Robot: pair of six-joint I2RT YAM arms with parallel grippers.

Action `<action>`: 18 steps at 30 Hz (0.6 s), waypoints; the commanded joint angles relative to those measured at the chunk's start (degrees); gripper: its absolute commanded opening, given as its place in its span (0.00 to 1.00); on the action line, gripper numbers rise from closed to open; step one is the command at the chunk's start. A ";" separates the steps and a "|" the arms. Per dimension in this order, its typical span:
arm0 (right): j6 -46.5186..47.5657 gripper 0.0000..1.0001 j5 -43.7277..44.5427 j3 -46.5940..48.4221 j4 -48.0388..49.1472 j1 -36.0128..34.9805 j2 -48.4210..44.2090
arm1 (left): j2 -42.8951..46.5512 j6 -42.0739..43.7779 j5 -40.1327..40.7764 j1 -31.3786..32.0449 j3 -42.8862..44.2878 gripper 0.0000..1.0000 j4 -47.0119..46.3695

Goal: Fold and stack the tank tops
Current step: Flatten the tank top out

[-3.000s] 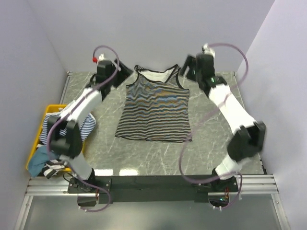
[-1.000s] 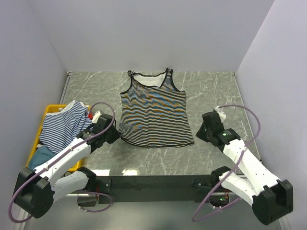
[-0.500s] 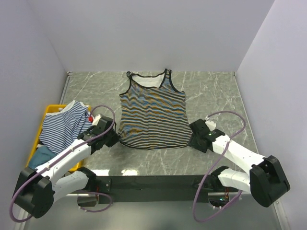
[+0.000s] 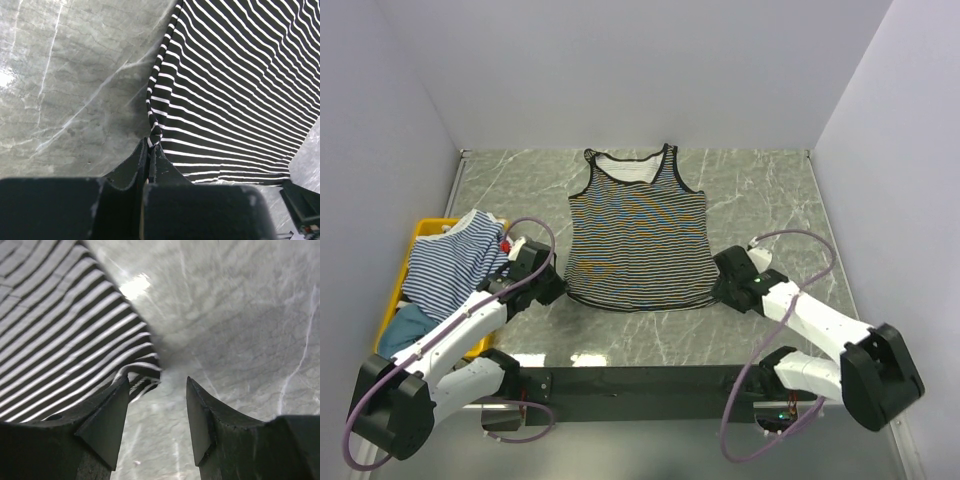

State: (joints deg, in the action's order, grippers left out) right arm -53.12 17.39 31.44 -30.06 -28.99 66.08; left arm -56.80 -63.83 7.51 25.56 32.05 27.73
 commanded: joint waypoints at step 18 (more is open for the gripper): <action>-0.49 0.55 2.13 0.81 5.10 1.57 5.71 | 0.90 1.34 -1.62 -0.60 0.55 0.01 -0.74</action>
State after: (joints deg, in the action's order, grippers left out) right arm -53.98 17.93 31.14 -26.65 -28.05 70.32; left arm -56.77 -63.66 6.24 25.26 32.05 27.68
